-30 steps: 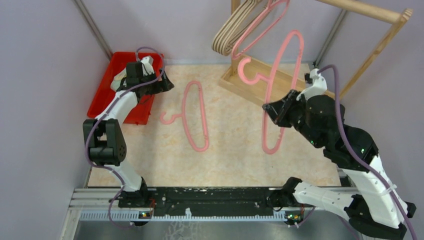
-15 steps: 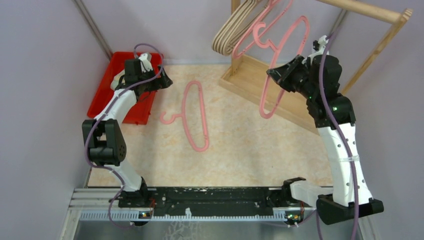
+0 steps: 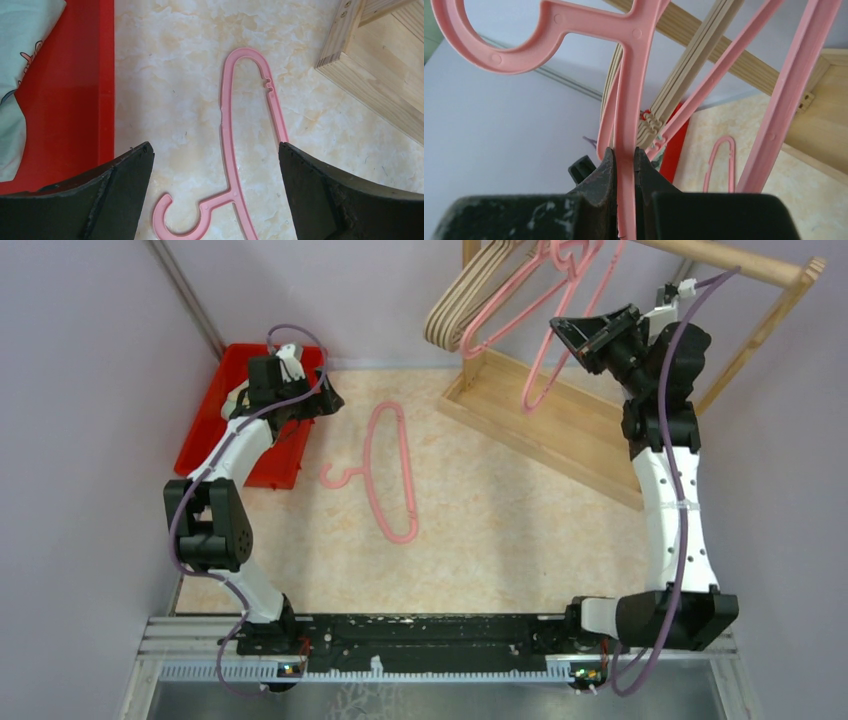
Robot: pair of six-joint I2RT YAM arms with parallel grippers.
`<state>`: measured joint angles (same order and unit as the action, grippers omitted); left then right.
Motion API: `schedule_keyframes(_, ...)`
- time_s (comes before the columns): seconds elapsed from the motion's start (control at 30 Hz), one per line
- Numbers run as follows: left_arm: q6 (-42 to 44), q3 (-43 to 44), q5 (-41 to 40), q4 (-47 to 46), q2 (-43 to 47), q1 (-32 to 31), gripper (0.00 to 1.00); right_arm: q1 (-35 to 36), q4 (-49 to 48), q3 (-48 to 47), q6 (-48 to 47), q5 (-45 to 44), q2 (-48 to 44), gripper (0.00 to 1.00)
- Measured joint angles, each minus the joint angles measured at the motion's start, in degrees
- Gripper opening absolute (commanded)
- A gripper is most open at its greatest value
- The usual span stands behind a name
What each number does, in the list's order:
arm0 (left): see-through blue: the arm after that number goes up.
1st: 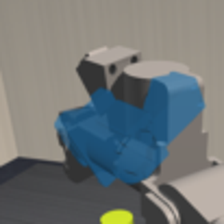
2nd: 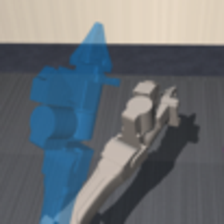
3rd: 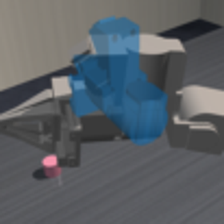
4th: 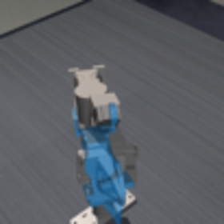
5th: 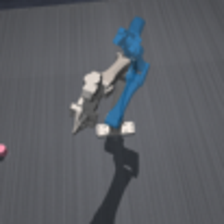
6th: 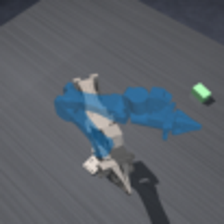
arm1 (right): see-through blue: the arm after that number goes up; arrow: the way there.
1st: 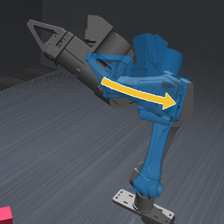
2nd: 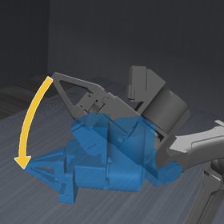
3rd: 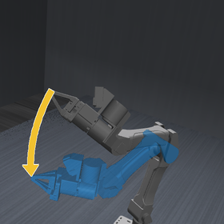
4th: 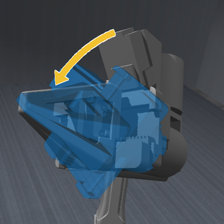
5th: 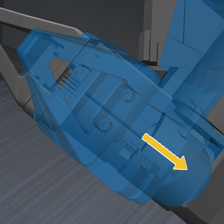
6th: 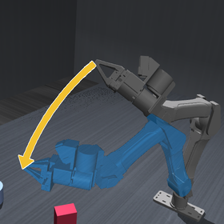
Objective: Organize the hangers
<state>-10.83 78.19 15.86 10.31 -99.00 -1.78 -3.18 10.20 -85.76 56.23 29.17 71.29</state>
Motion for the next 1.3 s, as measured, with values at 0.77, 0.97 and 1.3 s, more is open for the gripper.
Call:
schedule_keyframes(0.77, 0.87, 0.63, 0.28, -0.02, -3.52, 1.99, 1.0, -0.48, -21.68, -3.23, 11.45, -1.16, 18.4, 0.0)
schedule_keyframes(0.97, 1.66, 1.09, 0.37, 0.07, -4.09, 2.47, 1.0, -0.39, -24.76, -5.75, 11.54, -1.4, 22.56, 0.08)
schedule_keyframes(1.3, 1.99, 2.56, 1.01, 0.24, -5.03, 3.5, 1.0, -0.22, -17.09, -5.6, 5.92, -3.74, 21.55, 0.74)
